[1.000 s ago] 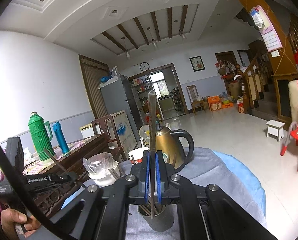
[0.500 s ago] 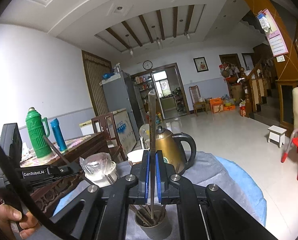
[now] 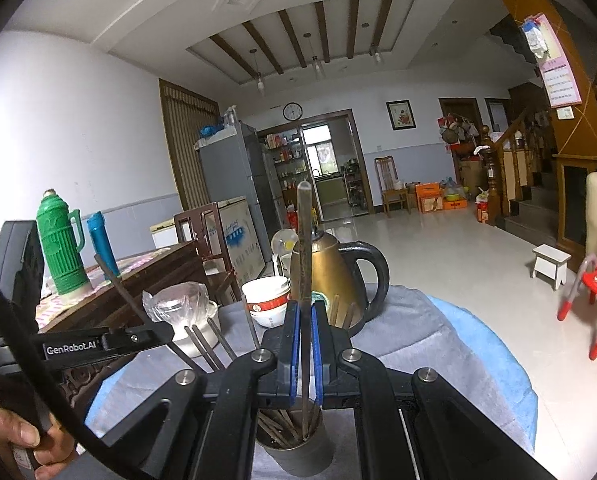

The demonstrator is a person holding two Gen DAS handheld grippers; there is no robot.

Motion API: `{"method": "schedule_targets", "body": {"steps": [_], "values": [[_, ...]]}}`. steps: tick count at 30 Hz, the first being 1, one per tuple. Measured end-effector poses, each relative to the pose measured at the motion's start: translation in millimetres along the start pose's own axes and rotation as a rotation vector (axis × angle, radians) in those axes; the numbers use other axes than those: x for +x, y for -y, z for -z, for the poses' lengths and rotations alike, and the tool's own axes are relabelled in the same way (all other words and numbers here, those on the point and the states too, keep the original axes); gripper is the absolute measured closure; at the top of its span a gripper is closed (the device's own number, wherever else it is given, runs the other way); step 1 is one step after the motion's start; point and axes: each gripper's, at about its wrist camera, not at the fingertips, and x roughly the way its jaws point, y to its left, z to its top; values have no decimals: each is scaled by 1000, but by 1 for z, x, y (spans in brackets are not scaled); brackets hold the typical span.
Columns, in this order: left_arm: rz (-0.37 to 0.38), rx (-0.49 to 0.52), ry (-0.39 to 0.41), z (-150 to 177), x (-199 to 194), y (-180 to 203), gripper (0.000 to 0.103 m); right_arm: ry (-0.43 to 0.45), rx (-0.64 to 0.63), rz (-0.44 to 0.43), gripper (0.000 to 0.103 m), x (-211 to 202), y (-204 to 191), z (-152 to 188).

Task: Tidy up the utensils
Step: 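Lower both chopsticks into the cup and open both tools to release them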

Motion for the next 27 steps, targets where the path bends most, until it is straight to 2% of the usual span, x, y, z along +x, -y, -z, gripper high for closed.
{"method": "schedule_targets", "body": {"steps": [27], "values": [[-9,40,-101,6,34,3,97,-105,-34,0,97,35,-4,18]]}}
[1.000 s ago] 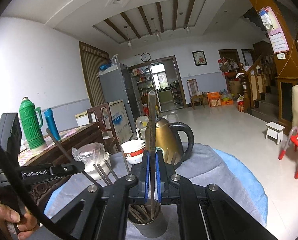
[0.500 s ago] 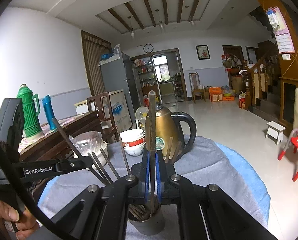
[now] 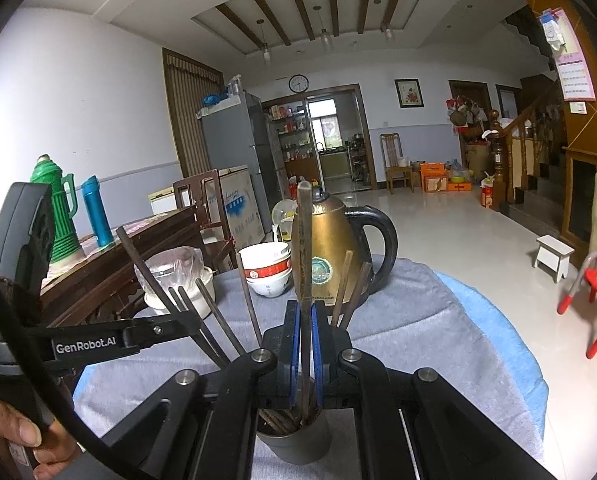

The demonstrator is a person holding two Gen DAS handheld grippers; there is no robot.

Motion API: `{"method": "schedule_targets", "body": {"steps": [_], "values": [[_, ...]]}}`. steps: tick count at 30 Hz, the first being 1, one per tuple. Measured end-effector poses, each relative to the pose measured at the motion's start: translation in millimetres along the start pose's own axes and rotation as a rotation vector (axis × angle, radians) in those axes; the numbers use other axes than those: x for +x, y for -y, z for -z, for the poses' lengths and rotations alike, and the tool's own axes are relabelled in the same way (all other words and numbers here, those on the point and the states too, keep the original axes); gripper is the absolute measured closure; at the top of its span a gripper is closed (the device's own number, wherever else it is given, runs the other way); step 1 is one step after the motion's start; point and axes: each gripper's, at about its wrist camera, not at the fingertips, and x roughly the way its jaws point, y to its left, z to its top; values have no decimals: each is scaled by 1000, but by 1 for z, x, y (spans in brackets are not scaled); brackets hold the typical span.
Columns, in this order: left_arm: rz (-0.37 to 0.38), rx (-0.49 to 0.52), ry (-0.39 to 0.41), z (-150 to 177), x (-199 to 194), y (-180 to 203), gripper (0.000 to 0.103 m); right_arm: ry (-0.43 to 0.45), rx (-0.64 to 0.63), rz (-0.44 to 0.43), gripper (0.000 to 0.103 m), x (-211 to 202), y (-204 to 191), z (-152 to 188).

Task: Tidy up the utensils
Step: 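Lower both chopsticks into the cup and open both tools to release them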

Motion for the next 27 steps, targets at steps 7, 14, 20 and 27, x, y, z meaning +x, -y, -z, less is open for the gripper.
{"method": "schedule_targets", "body": {"steps": [7,14,20,27], "values": [[-9,8,-20,1,7,0,97,-16,-1,-2,97,6,-1,3],[-16,15,-37,4,12,1,97,-36,-1,1,97,12,0,8],[-17,22,-43,5,14,2,97,-42,0,3,97,15,0,9],[-17,26,-52,4,18,4,97,-56,-2,3,97,19,0,13]]}}
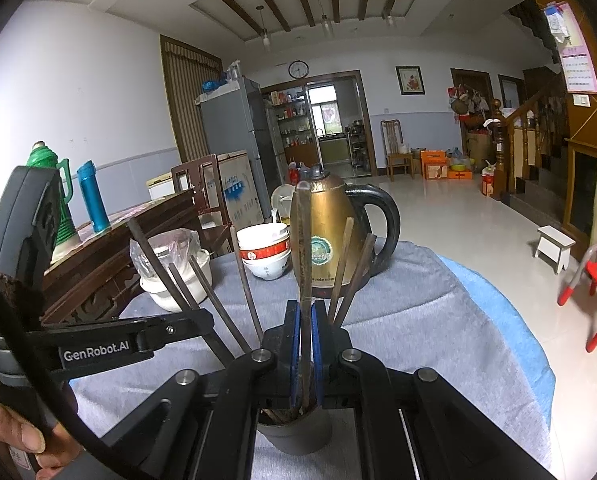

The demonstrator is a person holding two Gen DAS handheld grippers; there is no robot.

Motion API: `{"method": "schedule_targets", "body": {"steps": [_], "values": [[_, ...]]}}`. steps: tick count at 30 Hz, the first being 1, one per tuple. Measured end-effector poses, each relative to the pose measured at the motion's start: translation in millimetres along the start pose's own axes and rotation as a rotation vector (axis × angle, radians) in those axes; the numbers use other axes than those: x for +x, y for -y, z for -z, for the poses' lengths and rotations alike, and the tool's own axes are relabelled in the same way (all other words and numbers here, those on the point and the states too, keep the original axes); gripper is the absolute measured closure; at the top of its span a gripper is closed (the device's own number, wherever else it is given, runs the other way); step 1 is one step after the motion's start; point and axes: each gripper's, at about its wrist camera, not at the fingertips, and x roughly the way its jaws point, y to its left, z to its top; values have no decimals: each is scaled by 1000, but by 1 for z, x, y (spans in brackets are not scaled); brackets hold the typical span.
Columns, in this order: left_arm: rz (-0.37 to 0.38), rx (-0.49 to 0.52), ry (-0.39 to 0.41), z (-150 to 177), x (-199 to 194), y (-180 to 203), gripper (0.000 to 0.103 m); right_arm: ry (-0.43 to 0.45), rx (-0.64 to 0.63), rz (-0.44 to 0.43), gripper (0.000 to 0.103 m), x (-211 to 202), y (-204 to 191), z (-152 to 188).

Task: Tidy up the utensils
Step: 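Lower both chopsticks into the cup and open both tools to release them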

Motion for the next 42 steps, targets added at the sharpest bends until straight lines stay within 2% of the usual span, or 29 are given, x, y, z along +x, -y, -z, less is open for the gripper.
{"method": "schedule_targets", "body": {"steps": [28,39,42], "values": [[-23,20,-71,5,28,2,97,-58,-5,5,97,15,3,8],[-20,-3,-95,2,29,-2,97,-92,-3,-1,95,21,6,5],[-26,-14,-78,0,20,-3,93,-89,-10,13,92,20,4,1]]}}
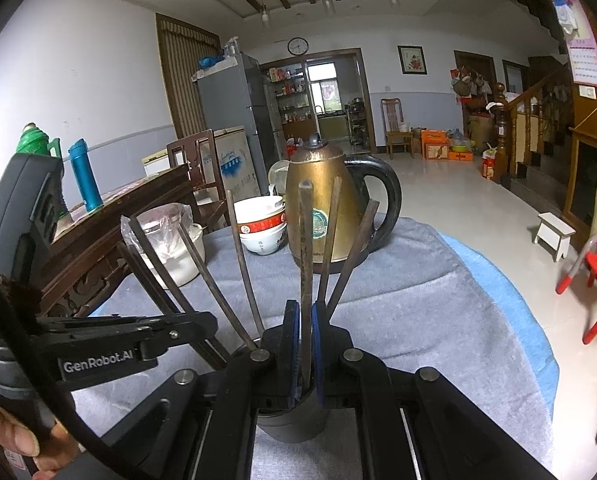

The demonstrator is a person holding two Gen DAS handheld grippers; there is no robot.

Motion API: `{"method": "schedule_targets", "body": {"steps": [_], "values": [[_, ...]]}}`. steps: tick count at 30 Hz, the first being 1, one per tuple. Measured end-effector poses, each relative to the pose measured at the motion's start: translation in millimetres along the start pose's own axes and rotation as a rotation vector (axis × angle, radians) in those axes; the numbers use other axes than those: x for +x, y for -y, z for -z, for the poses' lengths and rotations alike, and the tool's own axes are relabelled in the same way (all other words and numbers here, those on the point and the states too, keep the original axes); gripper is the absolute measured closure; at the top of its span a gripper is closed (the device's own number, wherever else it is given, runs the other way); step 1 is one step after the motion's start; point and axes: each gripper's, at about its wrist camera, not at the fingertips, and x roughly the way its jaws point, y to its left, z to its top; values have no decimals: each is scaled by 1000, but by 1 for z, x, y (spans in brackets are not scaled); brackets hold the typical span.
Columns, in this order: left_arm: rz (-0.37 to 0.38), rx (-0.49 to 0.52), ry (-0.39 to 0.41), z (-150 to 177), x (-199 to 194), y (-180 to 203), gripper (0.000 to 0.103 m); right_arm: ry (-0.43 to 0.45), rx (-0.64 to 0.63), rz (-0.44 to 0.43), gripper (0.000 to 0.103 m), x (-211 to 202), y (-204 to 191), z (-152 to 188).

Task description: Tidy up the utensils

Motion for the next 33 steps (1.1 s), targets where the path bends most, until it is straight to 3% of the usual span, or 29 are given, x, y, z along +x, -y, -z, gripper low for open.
{"method": "schedule_targets", "body": {"steps": [1,3,4,5,7,12,16,26,33], "values": [[-1,-6,5,-1,-4,-1,88,3,0,8,88,-1,0,-1],[16,-21,25,-3,-16,-4,68,15,3,17,70,-6,0,-5],[17,-25,40,-3,-22,-5,64,27,6,23,45,-10,1,-7],[12,-30,61,-4,-30,-7,59,52,6,34,27,-15,1,-9],[-1,-37,94,-4,-45,-10,49,96,-3,56,27,-27,-1,-13],[-21,-54,174,0,-82,-26,46,189,8,83,27,-61,-1,-22],[-47,-47,193,8,-97,-29,39,223,8,83,27,-82,-6,-18],[-47,-24,185,20,-104,-24,36,156,-10,92,24,-98,-15,18],[-41,-19,198,22,-110,-16,32,153,-5,94,24,-104,-13,22]]}}
